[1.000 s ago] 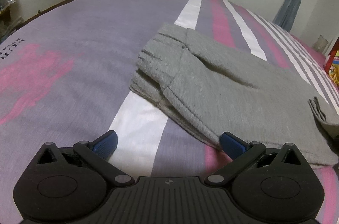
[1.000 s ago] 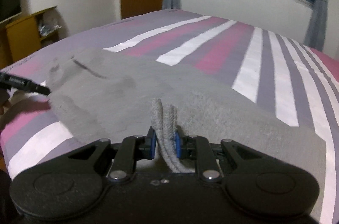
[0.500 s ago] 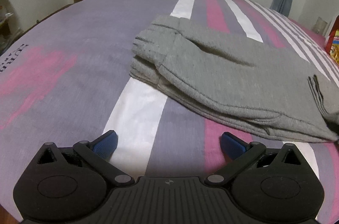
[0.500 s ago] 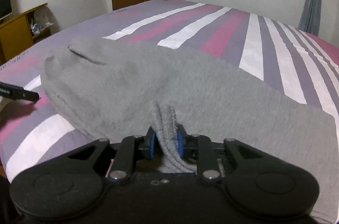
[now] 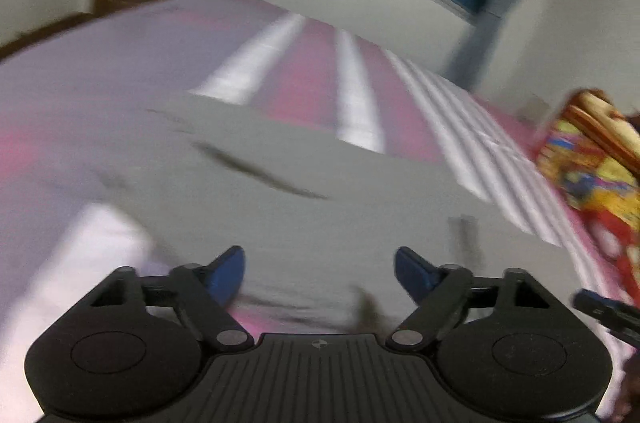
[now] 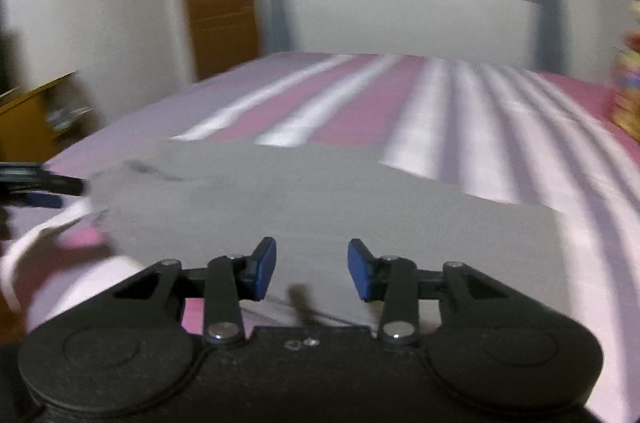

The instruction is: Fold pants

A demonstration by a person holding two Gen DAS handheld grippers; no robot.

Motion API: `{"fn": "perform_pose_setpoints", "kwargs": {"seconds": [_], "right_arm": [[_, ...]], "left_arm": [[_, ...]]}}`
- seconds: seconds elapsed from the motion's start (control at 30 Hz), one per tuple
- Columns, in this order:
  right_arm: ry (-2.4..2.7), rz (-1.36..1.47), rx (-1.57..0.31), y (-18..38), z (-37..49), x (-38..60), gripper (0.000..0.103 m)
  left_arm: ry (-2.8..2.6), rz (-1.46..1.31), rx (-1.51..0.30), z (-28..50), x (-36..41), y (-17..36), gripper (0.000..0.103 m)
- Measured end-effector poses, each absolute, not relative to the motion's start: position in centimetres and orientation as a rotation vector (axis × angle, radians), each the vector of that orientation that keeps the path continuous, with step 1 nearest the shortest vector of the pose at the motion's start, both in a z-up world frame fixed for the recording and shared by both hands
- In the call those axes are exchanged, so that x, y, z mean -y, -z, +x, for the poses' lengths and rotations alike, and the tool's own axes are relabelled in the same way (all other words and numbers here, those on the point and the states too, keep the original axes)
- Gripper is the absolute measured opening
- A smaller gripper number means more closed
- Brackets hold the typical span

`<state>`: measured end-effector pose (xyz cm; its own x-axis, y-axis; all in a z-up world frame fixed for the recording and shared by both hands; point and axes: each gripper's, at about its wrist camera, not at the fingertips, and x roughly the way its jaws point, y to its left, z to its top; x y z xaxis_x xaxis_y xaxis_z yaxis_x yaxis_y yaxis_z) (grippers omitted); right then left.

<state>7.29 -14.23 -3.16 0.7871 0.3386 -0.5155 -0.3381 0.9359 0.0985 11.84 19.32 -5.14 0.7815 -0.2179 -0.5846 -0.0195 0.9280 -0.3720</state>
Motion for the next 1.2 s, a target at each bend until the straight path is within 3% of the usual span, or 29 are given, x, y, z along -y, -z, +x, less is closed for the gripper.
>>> {"fn": "perform_pose_setpoints", "kwargs": {"seconds": [0.13,0.23,0.47,0.5,0.57,0.6,0.7,0.97,1.2], "right_arm": [[-0.196,0.114,-0.56,3.7,7.0,20.7,0.041],[-0.122,0.178,-0.567,4.5,6.6,24.1,0.042],[-0.145,0.224,-0.596,6.3,6.2,26.6,0.043],[-0.146,0.232,-0.601,6.6,6.3,26.7,0.043],[-0.141,0.232,-0.613,6.9,7.0,26.8,0.044],[-0.131,0.223,-0.625,7.1,7.3,26.7,0.045],[-0.107,0.226,-0.668,7.7,8.0,26.7,0.046],[-0.114,0.206,-0.718,8.2,8.1,26.5,0.045],[-0.131,0.161,-0.705,7.3,10.8,26.9,0.05]], "left_arm": [[0.276,-0.415,-0.786,14.7,-13.2,5.9,0.059],[0.327,-0.463,-0.922,16.7,-9.9,7.7,0.059],[0.389,-0.57,-0.985,18.4,-8.1,9.1,0.059],[0.39,-0.551,-0.985,18.3,-7.7,9.3,0.054],[0.381,-0.516,-0.987,18.5,-7.0,9.5,0.019],[0.369,-0.527,-0.975,18.4,-6.9,9.6,0.015],[0.371,-0.483,-0.884,16.9,-6.9,8.5,0.012],[0.361,-0.45,-0.857,16.0,-7.3,8.4,0.013],[0.309,-0.312,-0.85,20.4,-6.5,7.3,0.022]]}}
